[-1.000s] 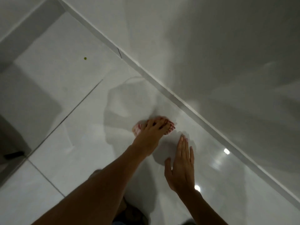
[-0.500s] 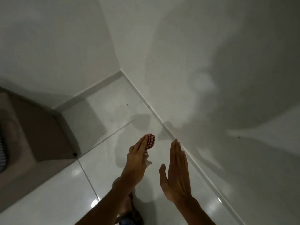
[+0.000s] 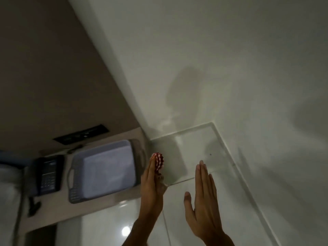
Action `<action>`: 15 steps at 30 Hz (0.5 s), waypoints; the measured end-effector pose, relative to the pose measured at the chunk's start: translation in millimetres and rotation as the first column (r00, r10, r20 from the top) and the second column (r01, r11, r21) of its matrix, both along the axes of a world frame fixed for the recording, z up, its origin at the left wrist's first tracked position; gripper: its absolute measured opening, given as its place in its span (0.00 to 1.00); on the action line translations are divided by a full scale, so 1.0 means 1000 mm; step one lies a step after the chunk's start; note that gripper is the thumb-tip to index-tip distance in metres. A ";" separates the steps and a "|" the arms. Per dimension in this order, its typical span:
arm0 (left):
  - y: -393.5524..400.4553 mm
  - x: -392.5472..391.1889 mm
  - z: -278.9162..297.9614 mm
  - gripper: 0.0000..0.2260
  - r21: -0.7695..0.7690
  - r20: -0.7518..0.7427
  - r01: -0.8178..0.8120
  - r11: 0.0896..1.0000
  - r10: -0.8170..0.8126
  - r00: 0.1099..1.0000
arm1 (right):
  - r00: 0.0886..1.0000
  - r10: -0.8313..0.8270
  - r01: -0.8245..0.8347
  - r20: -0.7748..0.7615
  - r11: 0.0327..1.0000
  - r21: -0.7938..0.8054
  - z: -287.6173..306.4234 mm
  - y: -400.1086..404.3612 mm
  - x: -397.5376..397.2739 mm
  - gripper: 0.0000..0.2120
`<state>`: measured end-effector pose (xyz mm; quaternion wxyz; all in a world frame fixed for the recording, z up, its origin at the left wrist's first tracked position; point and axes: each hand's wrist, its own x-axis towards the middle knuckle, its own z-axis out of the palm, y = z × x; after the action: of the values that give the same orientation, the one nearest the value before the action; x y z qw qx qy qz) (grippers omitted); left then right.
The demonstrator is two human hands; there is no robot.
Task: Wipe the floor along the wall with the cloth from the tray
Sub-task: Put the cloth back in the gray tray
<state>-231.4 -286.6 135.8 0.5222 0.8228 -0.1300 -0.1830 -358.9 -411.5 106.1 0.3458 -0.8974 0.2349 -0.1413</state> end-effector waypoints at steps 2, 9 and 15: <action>0.050 0.048 -0.011 0.34 0.091 0.072 -0.081 0.993 0.075 0.995 | 0.999 0.044 -0.044 -0.010 0.999 0.028 -0.006 0.039 0.051 0.40; 0.195 0.168 -0.056 0.29 0.118 -0.066 -0.222 0.968 0.231 0.971 | 0.979 0.201 -0.199 -0.022 0.976 0.090 -0.051 0.148 0.185 0.38; 0.255 0.197 -0.123 0.32 0.429 0.026 -0.137 0.893 0.139 0.990 | 0.888 0.321 -0.334 -0.331 0.942 0.017 -0.116 0.190 0.262 0.41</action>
<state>-34.1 -32.0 12.7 0.3402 0.9241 -0.0265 -0.1721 -96.5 -221.4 -9.6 0.3025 -0.9417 0.1318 0.0660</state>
